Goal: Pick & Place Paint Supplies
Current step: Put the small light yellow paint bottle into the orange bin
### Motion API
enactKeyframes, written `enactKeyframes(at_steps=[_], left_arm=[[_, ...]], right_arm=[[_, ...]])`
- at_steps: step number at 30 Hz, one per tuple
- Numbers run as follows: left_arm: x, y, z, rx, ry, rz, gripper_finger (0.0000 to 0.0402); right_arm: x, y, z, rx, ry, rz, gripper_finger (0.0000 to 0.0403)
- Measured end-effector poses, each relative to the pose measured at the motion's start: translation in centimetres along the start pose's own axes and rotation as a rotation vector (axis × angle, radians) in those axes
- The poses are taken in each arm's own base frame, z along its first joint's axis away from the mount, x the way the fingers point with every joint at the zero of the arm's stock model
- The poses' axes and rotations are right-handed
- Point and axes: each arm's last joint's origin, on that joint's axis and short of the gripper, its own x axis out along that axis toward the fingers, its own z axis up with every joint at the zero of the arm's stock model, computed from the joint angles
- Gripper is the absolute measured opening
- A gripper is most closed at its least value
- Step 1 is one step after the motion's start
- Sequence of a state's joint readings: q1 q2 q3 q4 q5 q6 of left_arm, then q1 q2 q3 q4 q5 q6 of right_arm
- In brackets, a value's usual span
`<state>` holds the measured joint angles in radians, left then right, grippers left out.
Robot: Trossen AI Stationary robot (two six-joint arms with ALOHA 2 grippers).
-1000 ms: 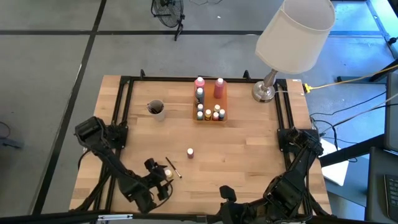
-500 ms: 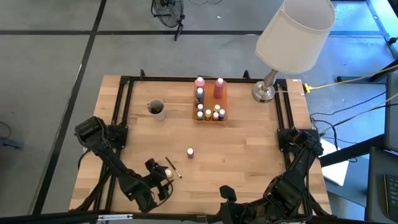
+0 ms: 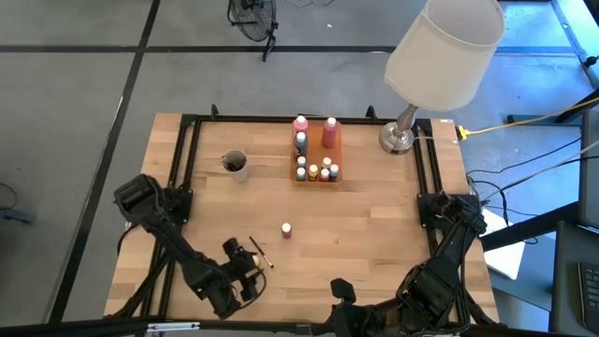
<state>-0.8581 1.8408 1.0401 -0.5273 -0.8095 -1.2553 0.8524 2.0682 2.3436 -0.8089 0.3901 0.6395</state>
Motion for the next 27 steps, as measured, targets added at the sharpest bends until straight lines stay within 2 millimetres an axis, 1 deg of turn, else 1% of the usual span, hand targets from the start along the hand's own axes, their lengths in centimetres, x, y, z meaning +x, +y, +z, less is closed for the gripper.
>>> enactKeyframes(at_steps=[4, 16, 22, 25, 27], left_arm=[[0.3, 0.1, 0.2, 0.020, 0.026, -0.001, 0.0215], [0.2, 0.0, 0.1, 0.029, 0.061, -0.015, 0.0134], [0.0, 0.0, 0.2, 0.021, 0.099, -0.038, 0.0127], [-0.7, 0.1, 0.6, 0.010, 0.135, -0.073, 0.0126], [-1.4, 0.2, 1.3, 0.006, 0.140, -0.101, 0.0124]], right_arm=[[0.0, 0.0, 0.0, 0.000, -0.001, -0.001, 0.0144], [0.1, -0.2, 0.2, 0.004, -0.004, -0.007, 0.0144], [0.1, -0.3, 0.2, -0.006, -0.005, -0.007, 0.0144], [0.1, -0.3, 0.2, -0.007, -0.006, -0.007, 0.0144], [0.1, -0.3, 0.2, -0.007, -0.005, -0.008, 0.0144]])
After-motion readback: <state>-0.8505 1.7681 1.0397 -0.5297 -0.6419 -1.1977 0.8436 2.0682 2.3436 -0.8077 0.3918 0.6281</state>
